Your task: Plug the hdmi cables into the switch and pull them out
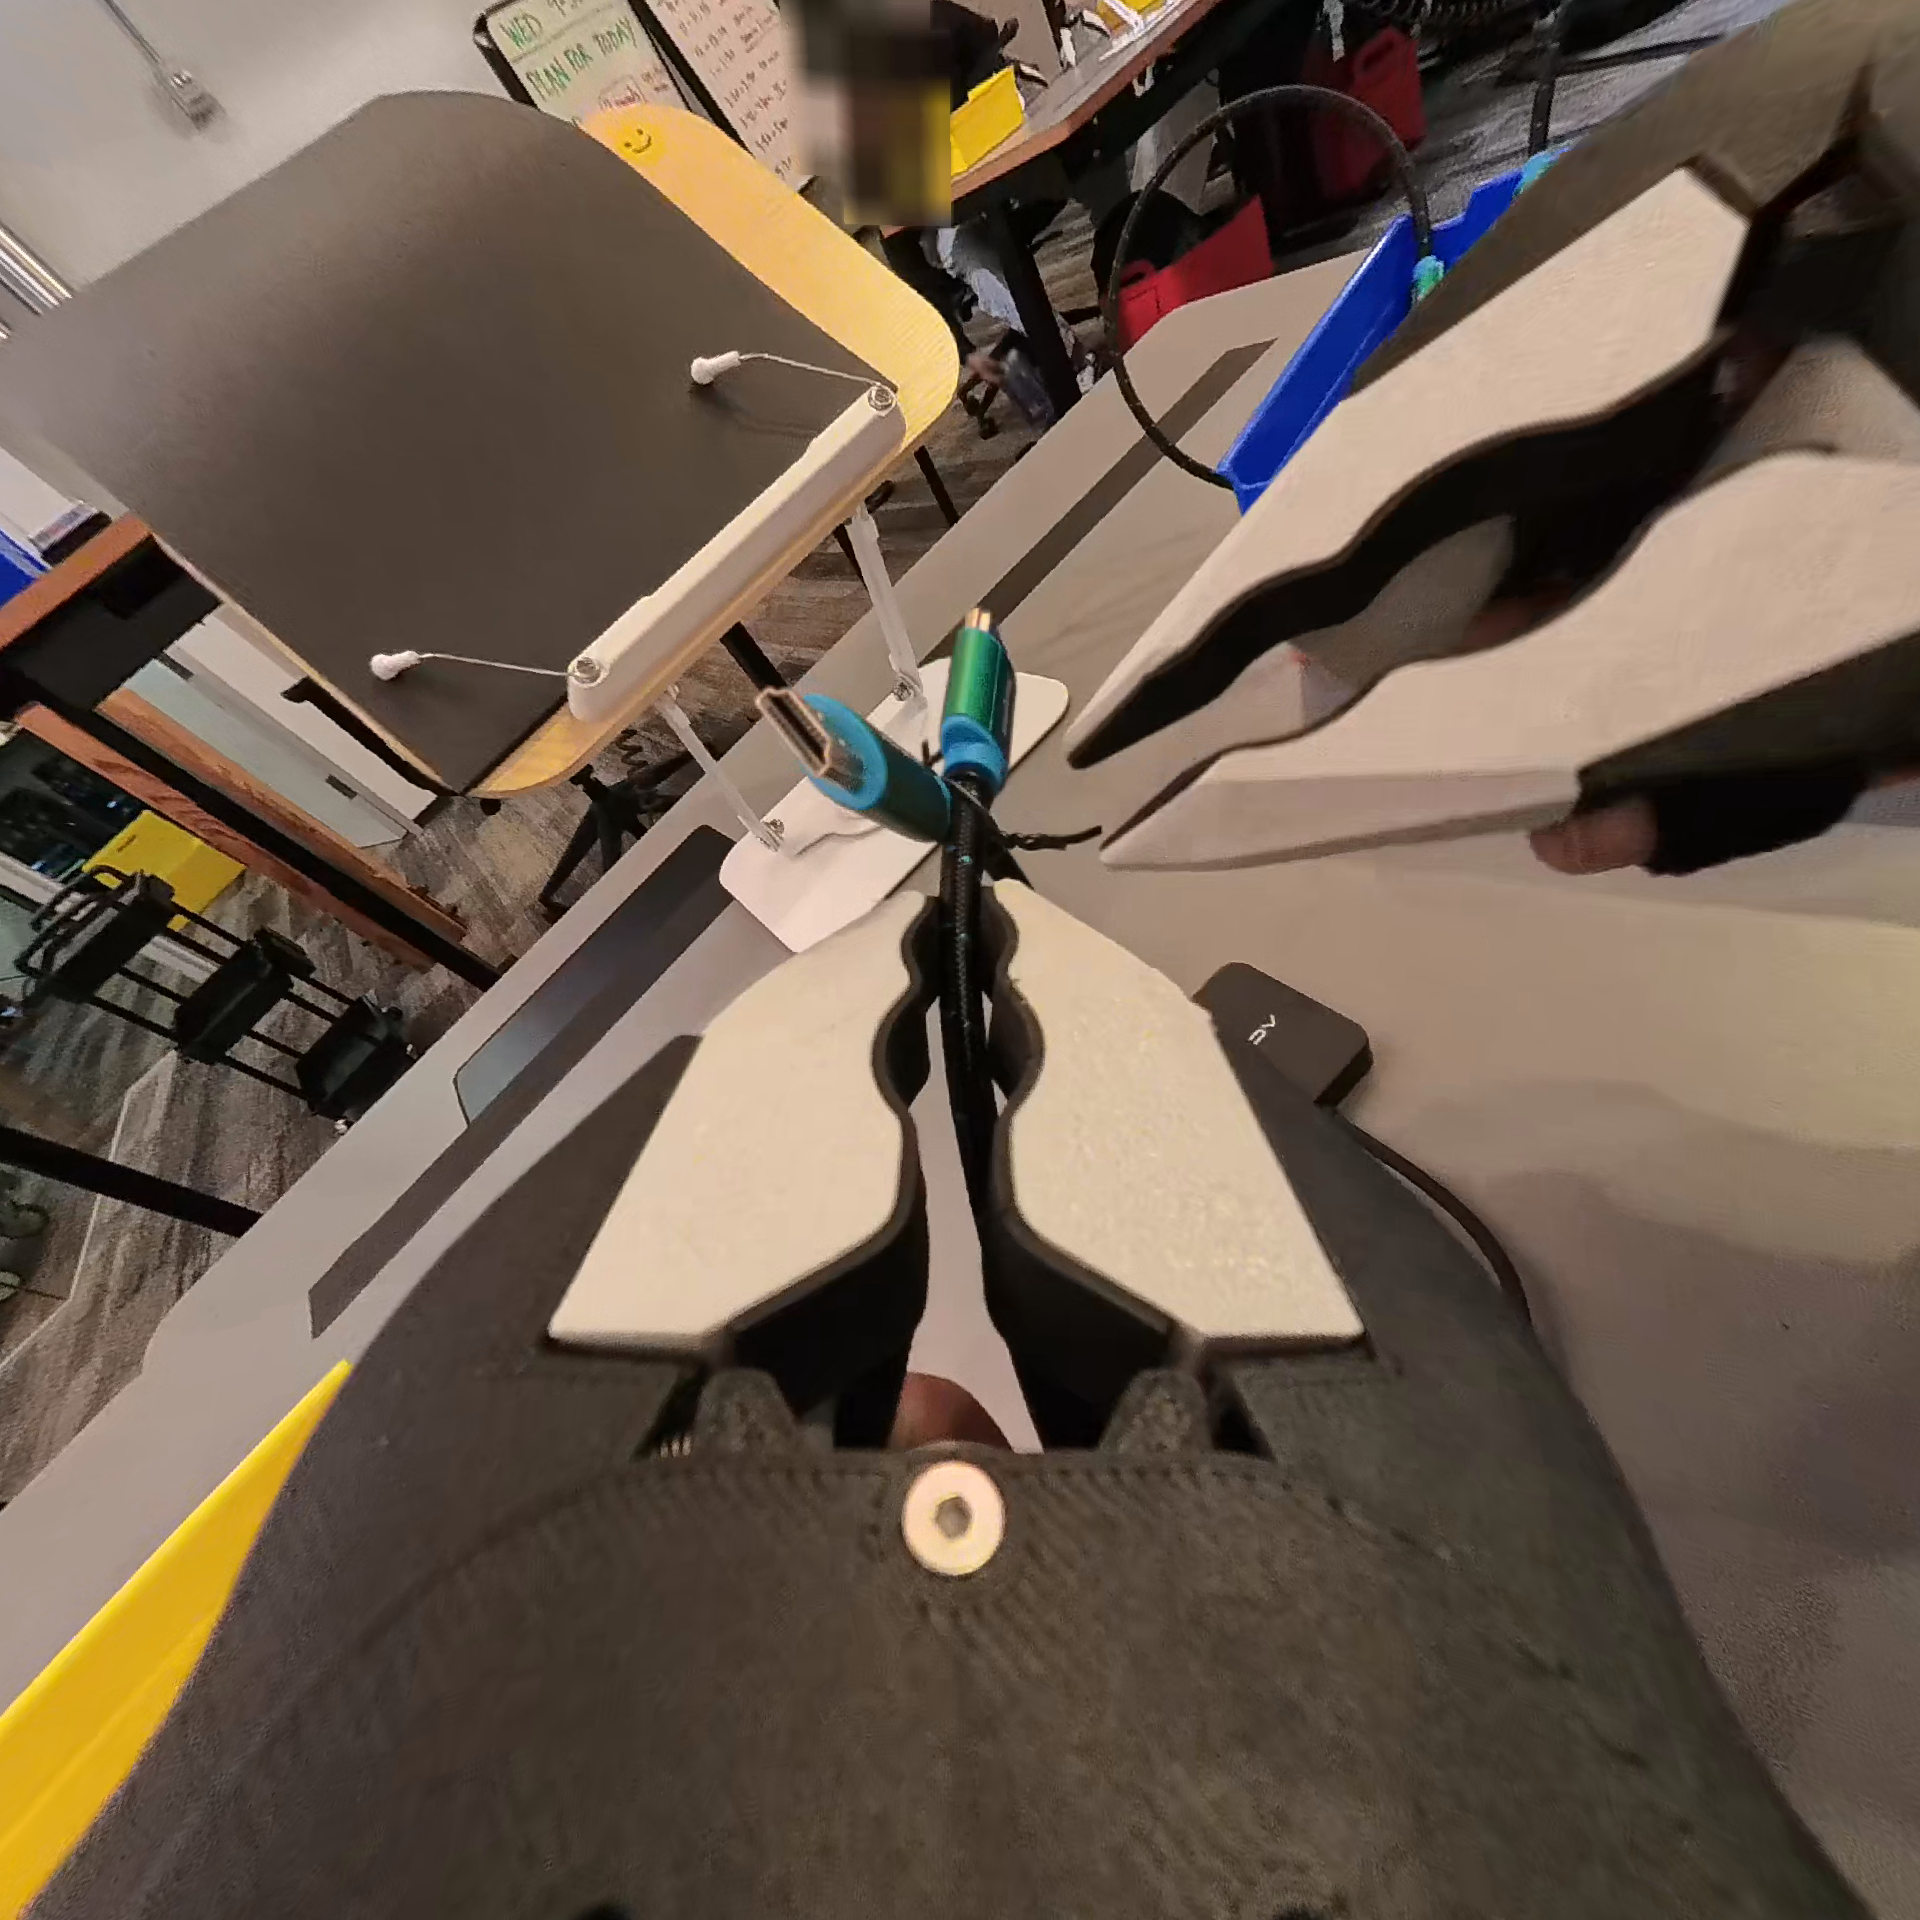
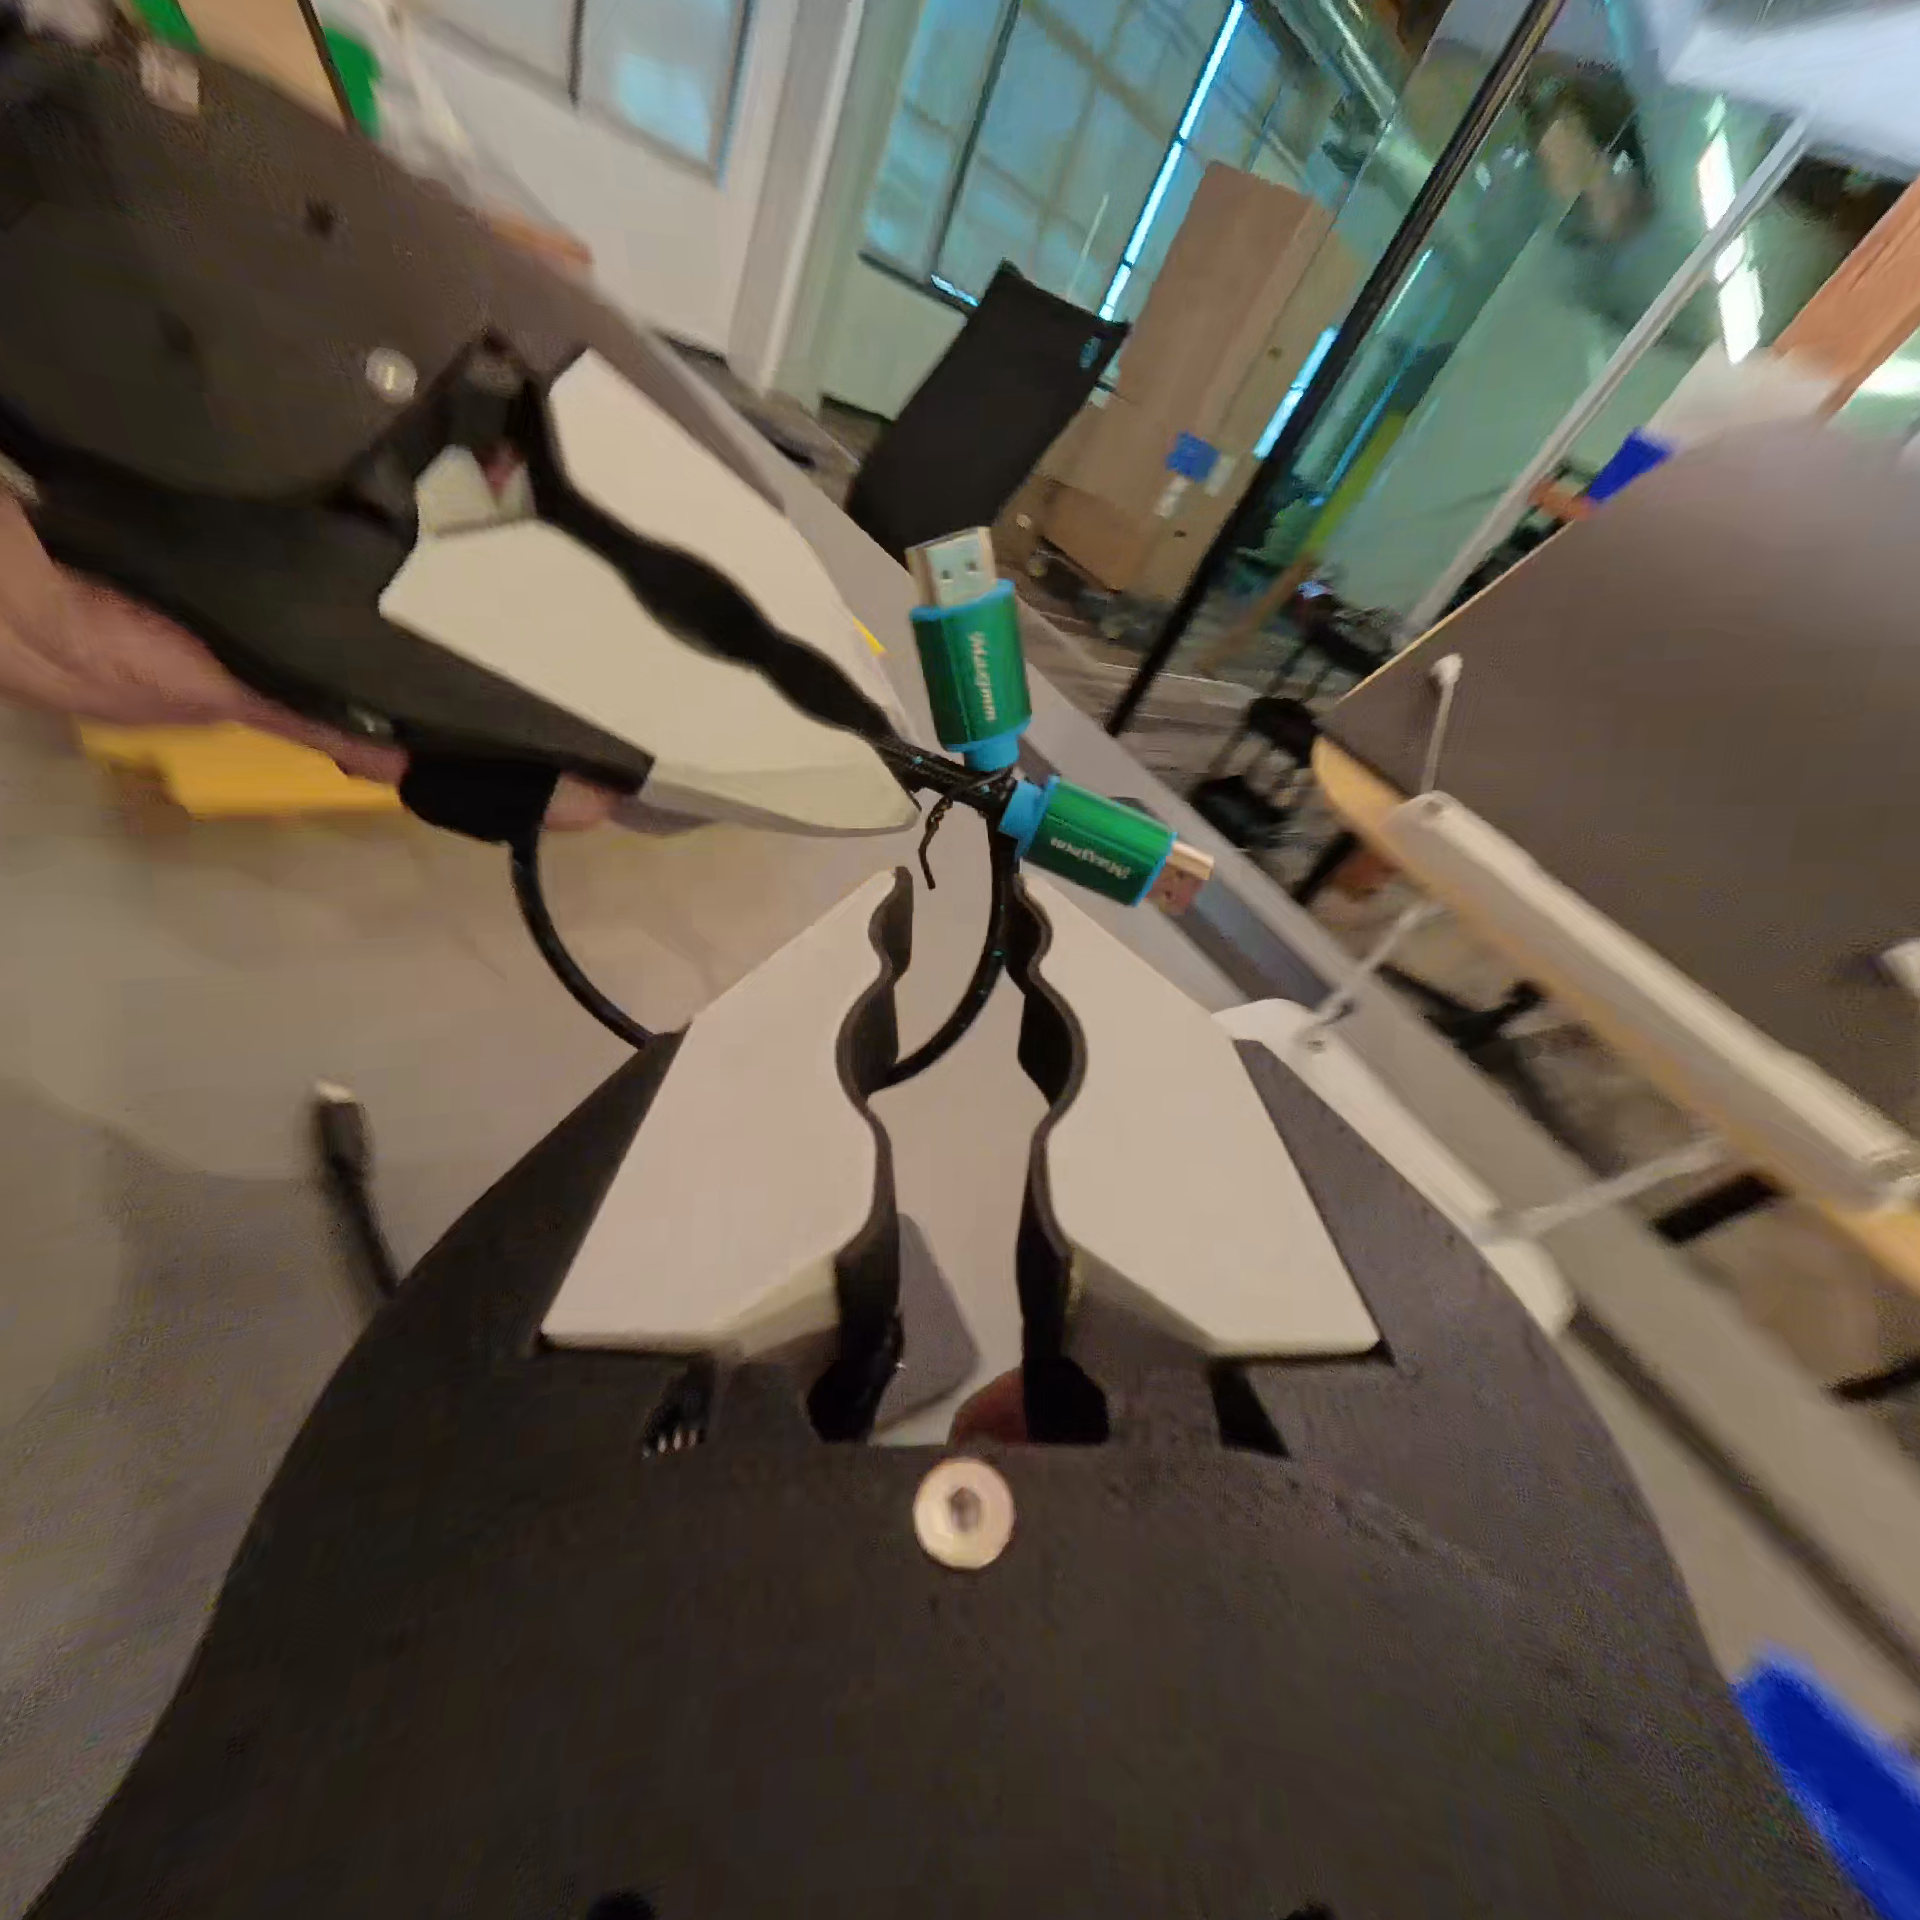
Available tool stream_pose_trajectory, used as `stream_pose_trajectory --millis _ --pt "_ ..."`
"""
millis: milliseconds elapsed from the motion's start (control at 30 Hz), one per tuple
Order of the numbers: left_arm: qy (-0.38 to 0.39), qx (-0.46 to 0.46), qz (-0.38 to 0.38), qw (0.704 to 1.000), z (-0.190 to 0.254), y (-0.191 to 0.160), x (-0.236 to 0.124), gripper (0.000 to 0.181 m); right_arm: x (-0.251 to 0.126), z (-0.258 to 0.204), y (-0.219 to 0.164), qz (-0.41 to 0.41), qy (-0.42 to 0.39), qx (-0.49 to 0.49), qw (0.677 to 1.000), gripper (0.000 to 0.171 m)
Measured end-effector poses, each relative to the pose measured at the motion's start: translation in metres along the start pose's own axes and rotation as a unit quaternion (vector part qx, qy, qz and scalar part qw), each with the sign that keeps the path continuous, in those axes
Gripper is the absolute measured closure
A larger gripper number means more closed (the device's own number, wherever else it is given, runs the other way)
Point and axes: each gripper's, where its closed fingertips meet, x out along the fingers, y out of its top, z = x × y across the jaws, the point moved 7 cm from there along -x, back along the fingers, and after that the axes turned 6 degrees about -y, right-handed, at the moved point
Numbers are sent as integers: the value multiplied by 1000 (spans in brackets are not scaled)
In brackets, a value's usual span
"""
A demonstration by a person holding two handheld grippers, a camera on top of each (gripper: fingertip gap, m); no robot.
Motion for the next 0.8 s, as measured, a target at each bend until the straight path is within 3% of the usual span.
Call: stream_pose_trajectory --millis 167,500,633,733,800 --pt "-13 -3 -5 1000 6 1 1 176 3 -17 0 -19 -42 -175 984 161" --pt "-24 -11 -11 1000 9 0 2 176 1 -19 6 -22 -77 -239 968 171" --pt "-22 -10 -9 1000 10 0 2 176 -1 -12 6 -20 -39 -138 990 171" --pt "-12 -6 1 1000 10 1 1 176 -2 -5 4 -4 7 28 1000 171" --pt "-3 2 11 1000 9 2 0 176 -1 0 3 11 39 145 989 171"
